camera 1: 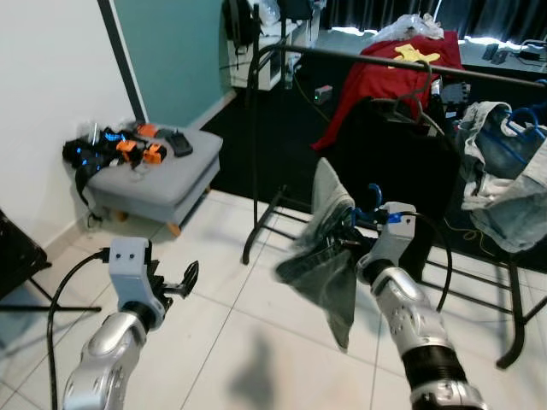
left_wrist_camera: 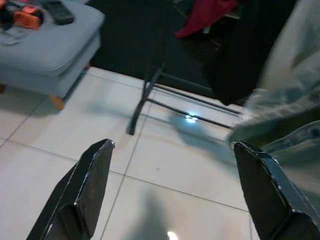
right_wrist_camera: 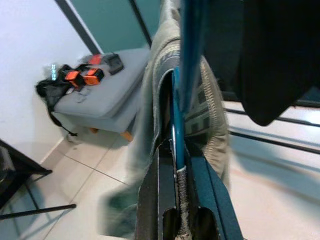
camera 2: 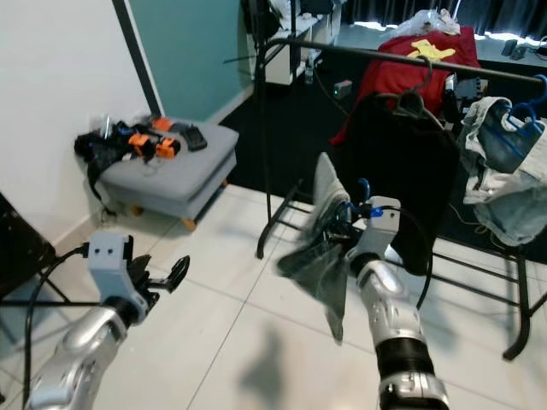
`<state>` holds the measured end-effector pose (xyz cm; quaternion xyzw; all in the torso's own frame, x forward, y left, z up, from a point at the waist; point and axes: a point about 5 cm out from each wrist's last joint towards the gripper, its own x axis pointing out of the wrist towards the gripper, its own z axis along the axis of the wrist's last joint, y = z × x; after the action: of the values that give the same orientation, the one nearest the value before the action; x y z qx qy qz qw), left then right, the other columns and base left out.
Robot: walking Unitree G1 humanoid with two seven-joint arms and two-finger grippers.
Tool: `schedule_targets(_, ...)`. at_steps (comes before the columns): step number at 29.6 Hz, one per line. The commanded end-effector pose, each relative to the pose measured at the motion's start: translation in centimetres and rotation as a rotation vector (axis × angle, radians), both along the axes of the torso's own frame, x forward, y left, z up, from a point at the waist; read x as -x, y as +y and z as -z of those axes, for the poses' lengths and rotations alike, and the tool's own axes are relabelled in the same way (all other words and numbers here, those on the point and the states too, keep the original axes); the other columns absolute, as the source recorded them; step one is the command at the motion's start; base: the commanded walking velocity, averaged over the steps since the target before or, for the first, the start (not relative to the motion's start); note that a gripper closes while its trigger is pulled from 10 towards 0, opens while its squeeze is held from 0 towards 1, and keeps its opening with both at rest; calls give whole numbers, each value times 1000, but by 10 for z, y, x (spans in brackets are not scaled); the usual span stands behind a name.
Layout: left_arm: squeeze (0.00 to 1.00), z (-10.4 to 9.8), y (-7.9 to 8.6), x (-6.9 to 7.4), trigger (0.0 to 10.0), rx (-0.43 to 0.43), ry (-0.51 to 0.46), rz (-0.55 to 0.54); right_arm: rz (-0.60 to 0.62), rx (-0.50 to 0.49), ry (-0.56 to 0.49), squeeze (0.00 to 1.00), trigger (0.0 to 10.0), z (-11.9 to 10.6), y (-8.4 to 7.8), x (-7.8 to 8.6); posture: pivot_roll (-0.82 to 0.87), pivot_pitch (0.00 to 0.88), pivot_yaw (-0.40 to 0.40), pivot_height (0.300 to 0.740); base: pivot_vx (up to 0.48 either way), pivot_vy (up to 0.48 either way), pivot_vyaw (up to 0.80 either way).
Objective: Hang hanger
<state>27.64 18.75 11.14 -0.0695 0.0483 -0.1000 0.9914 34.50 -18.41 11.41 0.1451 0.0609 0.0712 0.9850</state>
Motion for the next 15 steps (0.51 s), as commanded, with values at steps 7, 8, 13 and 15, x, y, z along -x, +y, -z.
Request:
schedule_targets(7, 0, 4, 2, 4, 10000, -5, 24, 24, -9, 9, -27, 0, 10000, -4, 2, -1, -81, 68, 6, 740, 469, 0, 0)
schedule_targets(8, 0, 4, 2, 4, 10000, -4, 24, 26, -7, 15, -25, 0, 10000, -4, 2, -1, -82, 70, 5, 740, 469, 0, 0)
schedule_targets(13, 0, 4, 1, 4, 10000, -2, 24, 30, -6, 20, -18, 0, 10000, -3, 2, -1, -82, 71, 4, 740, 469, 0, -800)
schedule_targets(15, 0, 4, 1, 4, 10000, -1, 23, 33, -4, 16, -17, 0, 10000, -3, 2, -2, -82, 71, 4, 740, 469, 0, -800)
